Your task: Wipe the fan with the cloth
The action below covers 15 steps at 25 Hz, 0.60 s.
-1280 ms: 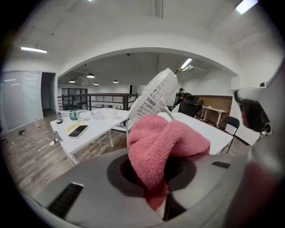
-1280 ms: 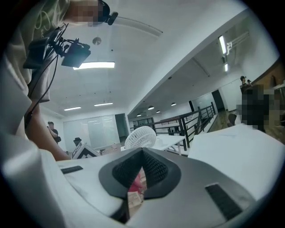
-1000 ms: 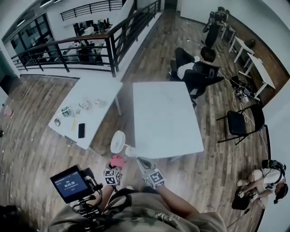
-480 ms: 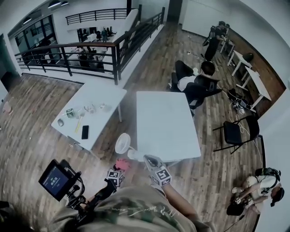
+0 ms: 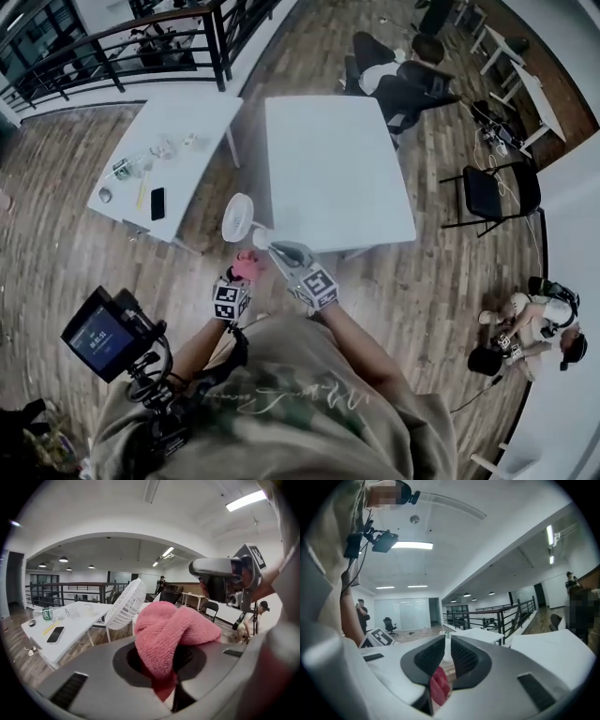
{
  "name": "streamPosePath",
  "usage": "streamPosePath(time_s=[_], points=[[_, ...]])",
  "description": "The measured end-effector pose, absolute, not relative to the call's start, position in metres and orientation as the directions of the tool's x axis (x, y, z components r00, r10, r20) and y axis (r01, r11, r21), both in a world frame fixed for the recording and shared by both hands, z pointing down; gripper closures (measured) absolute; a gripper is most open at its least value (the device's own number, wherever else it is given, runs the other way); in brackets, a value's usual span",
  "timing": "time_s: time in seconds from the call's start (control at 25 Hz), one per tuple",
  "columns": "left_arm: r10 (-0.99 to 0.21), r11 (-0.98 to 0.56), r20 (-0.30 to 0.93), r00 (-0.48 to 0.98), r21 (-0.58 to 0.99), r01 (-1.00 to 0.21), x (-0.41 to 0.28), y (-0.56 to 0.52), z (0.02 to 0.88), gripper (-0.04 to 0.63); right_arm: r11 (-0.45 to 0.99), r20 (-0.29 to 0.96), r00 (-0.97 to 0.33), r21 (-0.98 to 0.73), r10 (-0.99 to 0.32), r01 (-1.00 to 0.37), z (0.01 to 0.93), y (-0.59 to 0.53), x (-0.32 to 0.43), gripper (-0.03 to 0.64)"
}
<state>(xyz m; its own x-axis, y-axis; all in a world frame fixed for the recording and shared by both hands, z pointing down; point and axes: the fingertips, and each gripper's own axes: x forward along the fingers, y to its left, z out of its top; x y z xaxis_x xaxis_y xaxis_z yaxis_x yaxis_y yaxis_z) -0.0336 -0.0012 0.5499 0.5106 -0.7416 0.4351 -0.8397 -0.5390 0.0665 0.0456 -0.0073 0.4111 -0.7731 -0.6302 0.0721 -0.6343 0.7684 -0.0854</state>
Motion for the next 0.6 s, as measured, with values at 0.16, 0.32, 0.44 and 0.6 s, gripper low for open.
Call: streamPosePath(time_s=[0.16, 0.32, 0.44, 0.6], points=[[-0.729, -0.566, 0.421, 0.540, 0.073, -0.821, -0.036, 0.006, 0.548, 0.506, 0.845, 0.091, -0.853, -0.117, -0.514, -0.522, 0.427, 0.020, 0.011, 0.428], [-0.732, -0.577, 0.403, 0.549, 0.063, -0.815, -0.038, 0.008, 0.536, 0.506, 0.865, 0.099, -0.882, -0.172, -0.461, -0.472, 0.438, 0.031, -0.007, 0.366], [-0.736, -0.569, 0.392, 0.552, 0.082, -0.818, -0.039, 0.003, 0.530, 0.506, 0.875, 0.109, -0.892, -0.173, -0.439, -0.452, 0.440, 0.031, -0.016, 0.327], [-0.748, -0.564, 0.364, 0.555, 0.090, -0.821, -0.040, 0.000, 0.524, 0.506, 0.883, 0.112, -0.903, -0.188, -0.415, -0.430, 0.446, 0.027, -0.023, 0.314]])
